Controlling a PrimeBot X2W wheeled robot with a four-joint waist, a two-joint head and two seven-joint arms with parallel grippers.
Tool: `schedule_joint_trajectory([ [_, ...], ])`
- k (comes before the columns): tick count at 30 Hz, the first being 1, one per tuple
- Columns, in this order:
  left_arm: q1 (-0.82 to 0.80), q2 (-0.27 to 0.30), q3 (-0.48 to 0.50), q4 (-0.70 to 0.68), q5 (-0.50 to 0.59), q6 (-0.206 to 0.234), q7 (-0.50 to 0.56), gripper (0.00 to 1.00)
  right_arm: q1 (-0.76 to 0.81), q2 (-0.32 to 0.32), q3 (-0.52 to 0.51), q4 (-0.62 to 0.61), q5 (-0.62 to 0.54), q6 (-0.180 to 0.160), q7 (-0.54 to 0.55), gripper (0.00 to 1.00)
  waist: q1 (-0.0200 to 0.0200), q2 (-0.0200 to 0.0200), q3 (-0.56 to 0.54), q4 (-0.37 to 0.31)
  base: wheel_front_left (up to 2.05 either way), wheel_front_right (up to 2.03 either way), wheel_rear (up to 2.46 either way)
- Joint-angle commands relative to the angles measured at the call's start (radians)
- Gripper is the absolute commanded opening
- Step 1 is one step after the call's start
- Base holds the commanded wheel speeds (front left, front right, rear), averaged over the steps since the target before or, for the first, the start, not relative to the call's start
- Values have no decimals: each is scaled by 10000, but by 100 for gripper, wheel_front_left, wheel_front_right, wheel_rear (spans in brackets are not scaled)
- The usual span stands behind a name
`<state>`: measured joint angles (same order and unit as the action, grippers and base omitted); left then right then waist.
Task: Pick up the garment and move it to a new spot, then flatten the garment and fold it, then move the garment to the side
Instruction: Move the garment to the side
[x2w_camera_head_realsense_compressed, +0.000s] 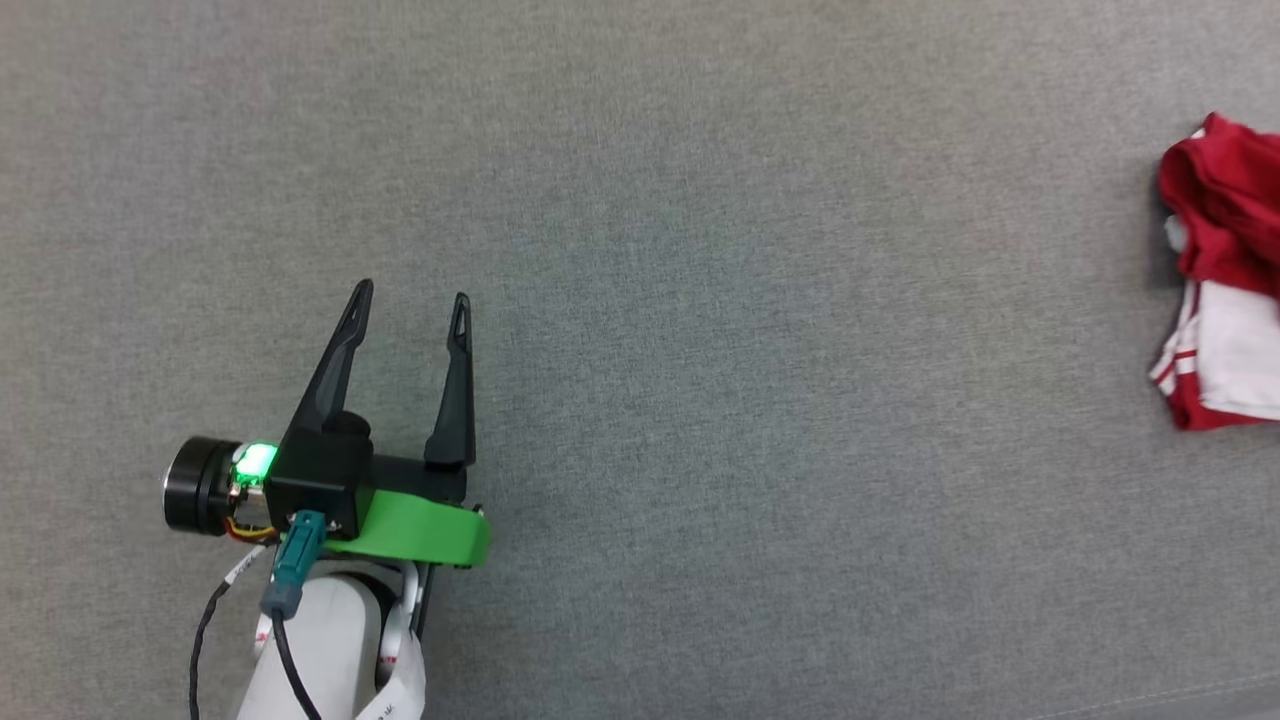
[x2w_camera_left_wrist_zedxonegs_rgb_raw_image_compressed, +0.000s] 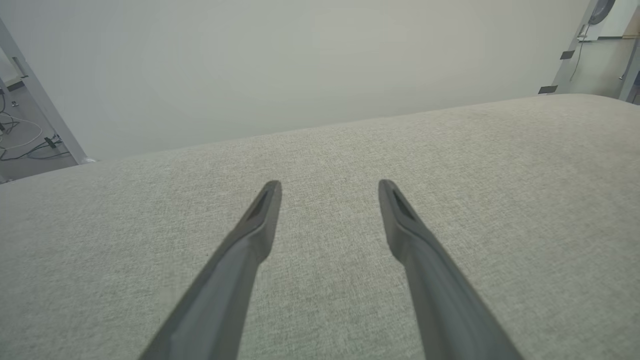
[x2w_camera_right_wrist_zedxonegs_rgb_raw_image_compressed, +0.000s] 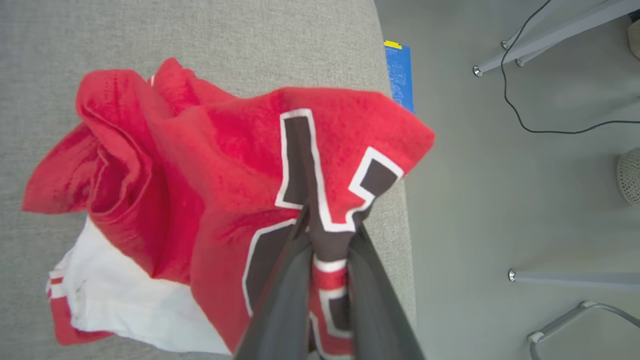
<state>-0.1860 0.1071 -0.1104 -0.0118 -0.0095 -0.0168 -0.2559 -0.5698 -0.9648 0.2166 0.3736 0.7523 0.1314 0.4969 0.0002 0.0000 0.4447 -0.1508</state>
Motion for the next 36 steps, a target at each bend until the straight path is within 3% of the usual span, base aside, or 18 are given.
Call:
schedule_joint_trajectory([
  [1, -253, 110, -34, -62, 86, -67, -59, 100, -369, 36, -162, 273, -236, -7, -59, 0, -2, 0, 486, 145, 0, 0, 0],
  [17, -412, 231, -135, -292, 74, 113, -59, 100, -2442, 703, -273, 3163, -1585, -7, -902, 0, -2, 0, 718, 334, 0, 0, 0],
  [18, -402, 236, -132, -277, 62, 122, -59, 100, -2484, 768, -265, 3301, -1597, -7, -907, 30, -2, 0, 662, 329, 0, 0, 0],
  [19, -380, 240, -127, -253, 47, 136, -59, 100, -2532, 843, -224, 3416, -1624, -7, -946, 100, -2, 0, 576, 322, 0, 0, 0],
  [29, 141, 165, -92, -3, -132, 275, -59, 100, -2679, 1304, -264, 3505, -1844, -7, -3138, 100, -2, 0, -734, 447, 0, 0, 0],
  [36, 721, 60, 37, 112, -304, 389, -59, 100, -2106, 1711, -704, 2613, -2044, -7, -5647, 100, -2, 0, -1625, 755, 0, 0, 0],
])
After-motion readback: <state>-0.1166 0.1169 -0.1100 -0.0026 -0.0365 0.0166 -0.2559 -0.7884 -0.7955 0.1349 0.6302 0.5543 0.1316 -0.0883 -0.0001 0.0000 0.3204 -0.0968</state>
